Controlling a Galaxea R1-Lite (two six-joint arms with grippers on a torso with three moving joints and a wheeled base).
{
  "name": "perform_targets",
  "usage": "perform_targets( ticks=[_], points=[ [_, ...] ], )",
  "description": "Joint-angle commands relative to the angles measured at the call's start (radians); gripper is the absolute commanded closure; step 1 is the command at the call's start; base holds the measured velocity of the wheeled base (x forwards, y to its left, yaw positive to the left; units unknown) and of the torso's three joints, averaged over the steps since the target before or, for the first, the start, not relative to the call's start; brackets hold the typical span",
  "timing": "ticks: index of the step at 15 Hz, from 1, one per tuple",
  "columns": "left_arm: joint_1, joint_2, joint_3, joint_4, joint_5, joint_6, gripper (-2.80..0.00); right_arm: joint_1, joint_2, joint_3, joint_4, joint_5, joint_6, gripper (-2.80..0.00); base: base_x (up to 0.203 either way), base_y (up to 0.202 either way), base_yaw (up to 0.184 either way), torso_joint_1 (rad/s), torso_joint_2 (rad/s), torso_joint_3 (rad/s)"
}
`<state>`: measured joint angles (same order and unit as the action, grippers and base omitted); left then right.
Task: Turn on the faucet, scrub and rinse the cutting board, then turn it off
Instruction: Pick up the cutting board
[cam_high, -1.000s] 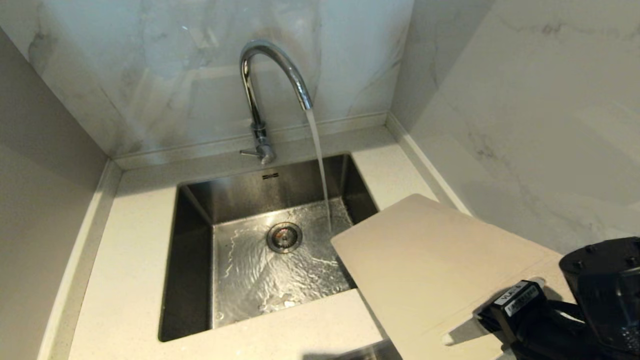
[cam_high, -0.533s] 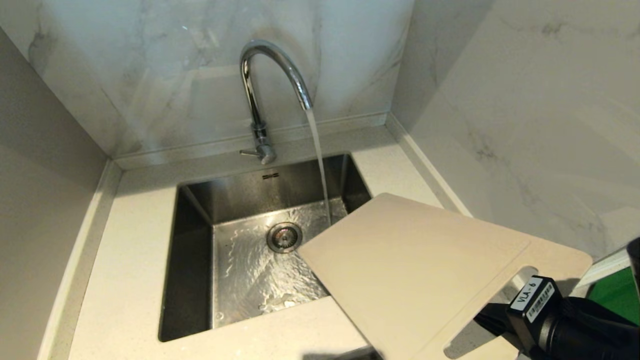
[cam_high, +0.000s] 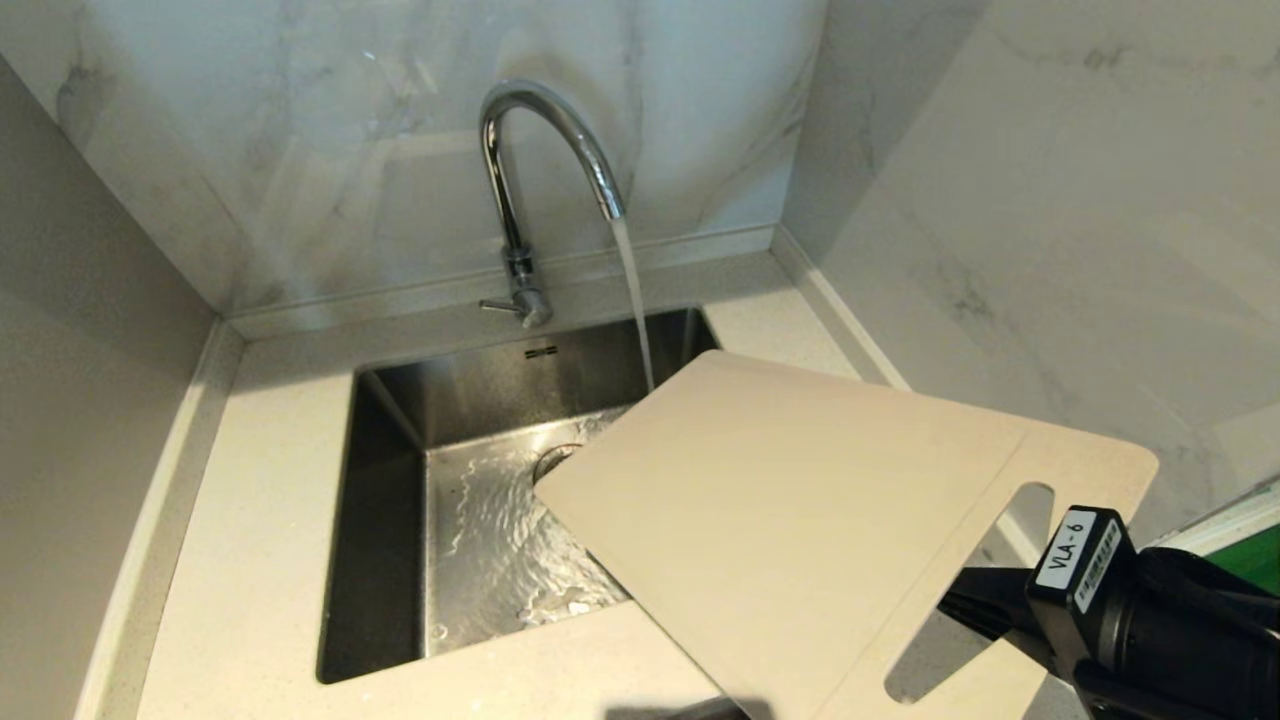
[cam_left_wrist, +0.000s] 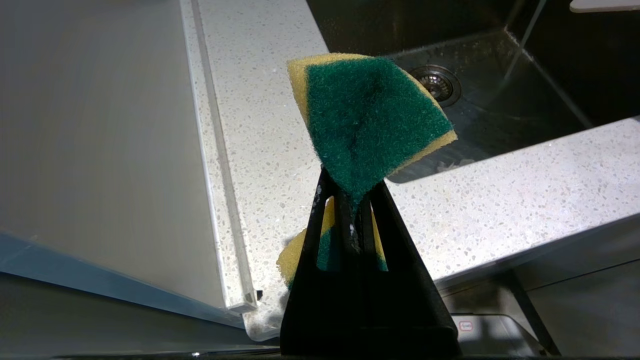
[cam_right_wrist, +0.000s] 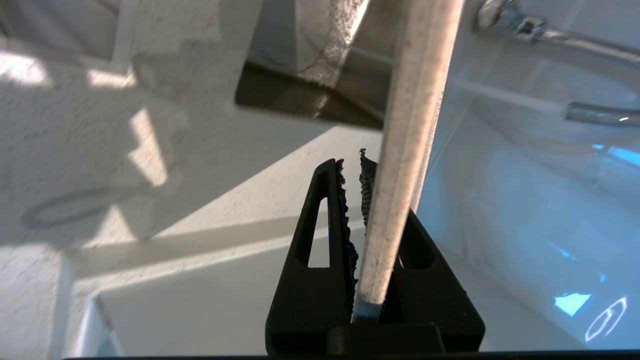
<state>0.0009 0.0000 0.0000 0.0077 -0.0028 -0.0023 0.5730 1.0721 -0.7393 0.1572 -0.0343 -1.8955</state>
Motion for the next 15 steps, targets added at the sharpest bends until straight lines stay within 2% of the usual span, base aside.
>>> perform_targets(
  ticks=[1,4,7,10,12,13,15],
  points=[
    [-0.001,0.001,0.003,0.000,0.000,0.000,0.00,0.001,0.003,-0.014,0.001,0.023,-0.009,0.00,0.000,0.000,0.000,0.000,0.00,0.000],
    [-0.001,0.001,0.003,0.000,0.000,-0.001,0.00,-0.005,0.006,-0.020,-0.002,0.055,-0.015,0.00,0.000,0.000,0.000,0.000,0.00,0.000],
    [0.000,0.000,0.003,0.000,0.000,0.001,0.00,-0.034,0.019,-0.062,-0.002,0.073,-0.131,0.00,0.000,0.000,0.000,0.000,0.00,0.000],
    [0.001,0.000,0.003,0.000,0.000,0.001,0.00,-0.165,0.085,-0.130,-0.006,0.226,-0.298,0.00,0.000,0.000,0.000,0.000,0.00,0.000],
    [-0.001,0.001,0.003,0.000,0.000,-0.001,0.00,-0.264,0.151,-0.178,-0.006,0.372,-0.412,0.00,0.000,0.000,0.000,0.000,0.00,0.000],
    [-0.001,0.000,0.003,0.000,0.000,0.001,0.00,-0.288,0.173,-0.200,-0.004,0.423,-0.452,0.00,0.000,0.000,0.000,0.000,0.00,0.000],
    [0.000,0.000,0.003,0.000,0.000,-0.001,0.00,-0.291,0.184,-0.227,0.004,0.437,-0.481,0.00,0.000,0.000,0.000,0.000,0.00,0.000]
  ],
)
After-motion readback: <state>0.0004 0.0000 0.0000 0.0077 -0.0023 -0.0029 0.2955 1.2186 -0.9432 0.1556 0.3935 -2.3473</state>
